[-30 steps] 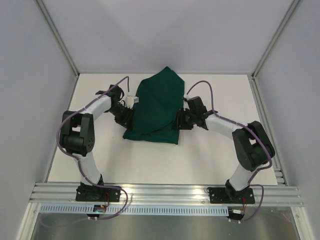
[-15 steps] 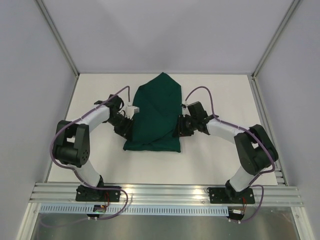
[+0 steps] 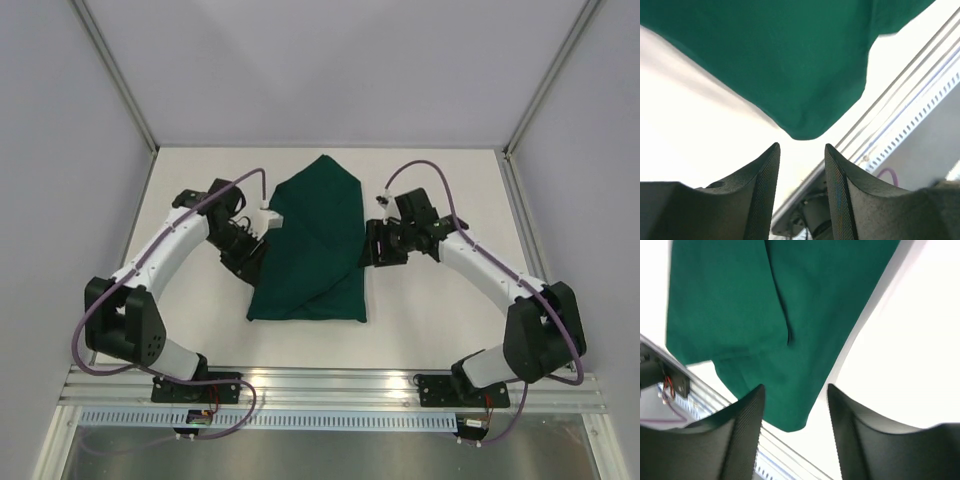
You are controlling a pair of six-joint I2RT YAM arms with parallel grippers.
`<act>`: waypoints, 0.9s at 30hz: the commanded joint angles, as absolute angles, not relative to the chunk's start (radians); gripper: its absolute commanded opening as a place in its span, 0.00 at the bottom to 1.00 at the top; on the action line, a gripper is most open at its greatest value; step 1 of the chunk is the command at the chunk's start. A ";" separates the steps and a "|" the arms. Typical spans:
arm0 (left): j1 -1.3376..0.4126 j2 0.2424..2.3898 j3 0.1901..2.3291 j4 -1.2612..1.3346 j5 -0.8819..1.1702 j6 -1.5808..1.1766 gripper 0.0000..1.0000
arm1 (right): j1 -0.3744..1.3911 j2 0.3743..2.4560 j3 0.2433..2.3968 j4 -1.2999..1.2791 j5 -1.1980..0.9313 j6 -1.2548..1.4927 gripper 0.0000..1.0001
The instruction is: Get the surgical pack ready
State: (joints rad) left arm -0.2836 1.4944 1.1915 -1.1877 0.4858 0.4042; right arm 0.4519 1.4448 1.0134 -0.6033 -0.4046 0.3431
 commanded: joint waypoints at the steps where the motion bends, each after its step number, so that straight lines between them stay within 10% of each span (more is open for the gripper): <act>1: -0.284 1.477 1.376 -1.244 0.502 0.440 0.49 | 0.402 1.456 1.175 -0.646 -0.362 0.276 0.52; 14: -0.276 2.238 2.293 -1.373 0.354 0.284 0.43 | 0.285 2.014 1.612 -0.423 -0.411 0.521 0.23; 27: -0.245 2.448 2.258 -1.152 0.253 0.120 0.42 | 0.256 2.281 1.664 -0.365 -0.405 0.603 0.15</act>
